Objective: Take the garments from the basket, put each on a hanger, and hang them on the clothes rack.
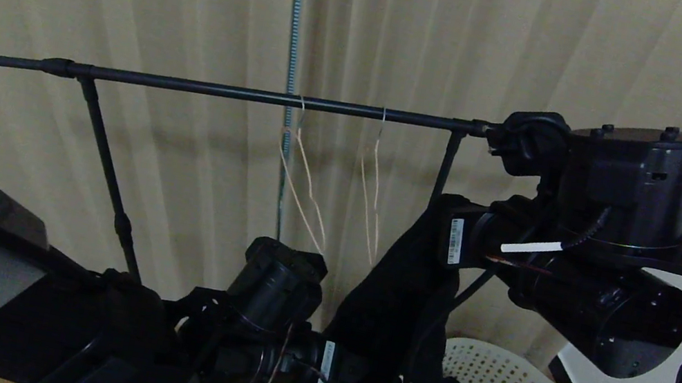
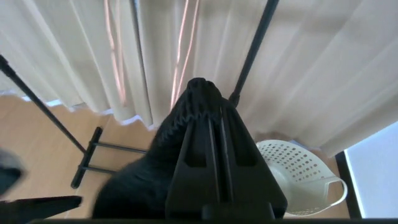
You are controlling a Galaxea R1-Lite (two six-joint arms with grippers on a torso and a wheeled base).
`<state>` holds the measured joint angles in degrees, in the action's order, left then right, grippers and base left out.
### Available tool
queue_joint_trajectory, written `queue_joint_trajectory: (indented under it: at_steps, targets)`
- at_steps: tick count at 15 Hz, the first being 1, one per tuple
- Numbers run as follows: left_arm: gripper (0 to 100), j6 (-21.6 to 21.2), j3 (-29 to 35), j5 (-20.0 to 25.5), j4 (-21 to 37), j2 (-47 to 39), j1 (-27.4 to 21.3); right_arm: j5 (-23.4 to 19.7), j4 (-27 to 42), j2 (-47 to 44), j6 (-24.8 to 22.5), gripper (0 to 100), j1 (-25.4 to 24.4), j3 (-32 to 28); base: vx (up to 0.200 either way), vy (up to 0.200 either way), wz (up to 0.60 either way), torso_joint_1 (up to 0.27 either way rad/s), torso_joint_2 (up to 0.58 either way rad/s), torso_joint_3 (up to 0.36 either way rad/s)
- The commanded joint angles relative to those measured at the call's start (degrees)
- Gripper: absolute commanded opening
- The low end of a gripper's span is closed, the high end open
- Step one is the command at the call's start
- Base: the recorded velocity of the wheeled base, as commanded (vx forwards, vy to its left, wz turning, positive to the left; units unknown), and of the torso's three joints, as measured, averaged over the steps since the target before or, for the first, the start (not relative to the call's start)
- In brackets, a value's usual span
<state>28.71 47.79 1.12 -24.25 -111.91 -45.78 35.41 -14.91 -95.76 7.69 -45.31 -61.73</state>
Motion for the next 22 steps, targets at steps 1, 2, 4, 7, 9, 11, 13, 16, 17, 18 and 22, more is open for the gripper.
queue_joint_trajectory:
  at_steps: [1,2,4,7,9,11,13,16,17,18,22]
  targets:
    - [100,0.56,-0.59,-0.51,0.17,-2.08,1.13,0.01,-0.03,1.10,-0.05,0,-0.04,0.03,0.000,0.000,0.00,0.000,0.00,0.000]
    - [100,0.91,-1.38,-0.68,0.25,-2.17,1.65,0.09,-0.03,1.45,-0.05,0,0.05,0.03,0.000,0.000,0.00,0.000,0.00,0.000]
    - [100,0.91,-3.93,-1.39,0.17,-1.91,2.62,0.18,-0.03,1.98,-0.13,0,1.46,0.03,0.000,0.000,0.00,0.000,0.00,0.000]
    - [100,0.82,-6.21,-4.55,0.17,-1.73,3.50,0.18,-0.03,2.15,-0.22,0,3.74,0.12,0.000,0.000,0.00,0.000,0.00,0.000]
    - [100,0.91,-7.18,-5.87,-0.01,-0.41,3.50,0.18,-0.03,1.80,-0.40,0,5.50,0.12,0.000,0.000,0.00,0.000,0.00,0.000]
    - [100,0.91,-8.06,-6.04,-0.01,1.69,3.59,0.18,-0.12,1.54,-0.49,0,6.46,0.12,0.000,0.000,0.00,0.000,0.00,0.000]
    - [0,0.82,-9.47,-6.22,-0.01,5.56,3.85,0.09,-0.21,1.01,-0.66,0,7.78,0.12,0.000,0.000,0.00,0.000,0.00,0.000]
    - [0,0.65,-11.49,-6.22,0.34,12.51,4.99,0.09,-0.47,0.66,-1.72,0,9.72,0.47,0.000,0.000,0.00,0.000,0.00,0.000]
    - [0,0.56,-11.49,-6.31,0.34,12.59,5.08,0.09,-0.47,0.66,-1.72,0,9.72,0.47,0.000,0.000,0.00,0.000,0.00,0.000]
    - [0,-0.23,-11.58,-6.31,0.78,14.53,6.66,0.09,-0.47,0.57,-2.51,0,10.16,1.09,0.000,0.000,0.00,0.000,0.00,0.000]
    - [0,-2.61,-10.43,-7.54,1.57,16.64,8.77,-0.17,-0.65,0.66,-4.53,0,10.07,3.55,0.000,0.000,0.00,0.000,0.00,0.000]
